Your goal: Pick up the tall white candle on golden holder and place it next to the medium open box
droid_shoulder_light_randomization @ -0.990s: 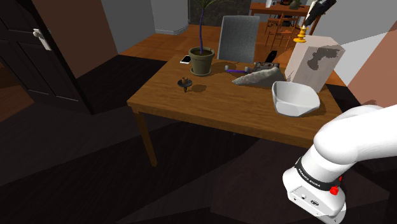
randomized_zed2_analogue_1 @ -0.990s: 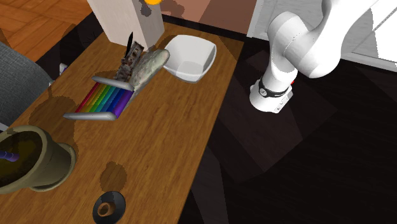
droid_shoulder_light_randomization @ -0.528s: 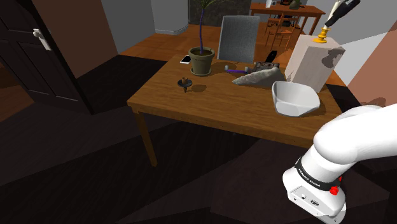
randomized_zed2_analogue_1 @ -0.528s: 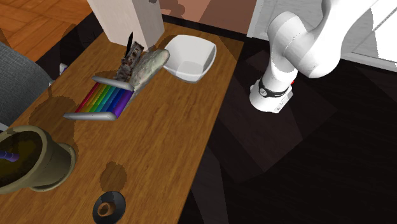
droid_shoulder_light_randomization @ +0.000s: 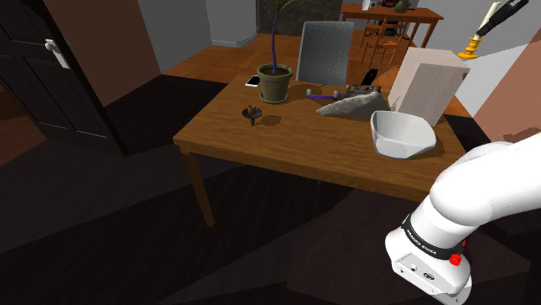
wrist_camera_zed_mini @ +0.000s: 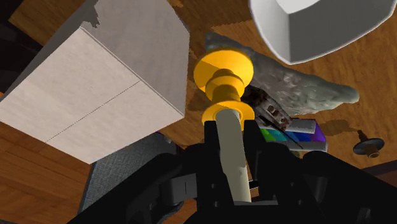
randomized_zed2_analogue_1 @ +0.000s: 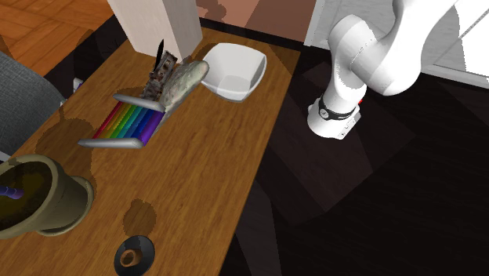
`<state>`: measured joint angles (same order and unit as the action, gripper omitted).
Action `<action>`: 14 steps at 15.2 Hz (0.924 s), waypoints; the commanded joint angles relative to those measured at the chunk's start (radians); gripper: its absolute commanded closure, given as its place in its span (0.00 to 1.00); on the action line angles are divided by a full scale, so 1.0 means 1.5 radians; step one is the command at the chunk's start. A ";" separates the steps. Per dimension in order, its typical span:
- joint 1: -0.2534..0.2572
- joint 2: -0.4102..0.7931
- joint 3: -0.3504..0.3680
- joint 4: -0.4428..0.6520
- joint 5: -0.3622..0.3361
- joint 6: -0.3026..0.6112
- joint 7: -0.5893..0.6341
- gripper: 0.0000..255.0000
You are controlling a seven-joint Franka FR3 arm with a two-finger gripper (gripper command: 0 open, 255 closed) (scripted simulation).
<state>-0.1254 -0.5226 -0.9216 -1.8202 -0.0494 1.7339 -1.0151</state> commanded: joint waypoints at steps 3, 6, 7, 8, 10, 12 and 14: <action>0.050 0.048 -0.109 0.077 0.024 -0.029 -0.071 1.00; 0.040 0.037 -0.103 0.042 0.017 -0.003 -0.073 1.00; 0.037 0.034 -0.102 0.031 0.015 0.006 -0.074 1.00; 0.035 0.032 -0.101 0.020 0.013 0.014 -0.075 1.00; 0.030 0.027 -0.100 -0.001 0.009 0.031 -0.077 1.00; 0.025 0.022 -0.100 -0.022 0.006 0.048 -0.079 1.00; 0.022 0.019 -0.101 -0.042 0.003 0.065 -0.082 1.00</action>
<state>-0.0892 -0.4906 -1.0731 -1.8632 -0.0419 1.8145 -1.1354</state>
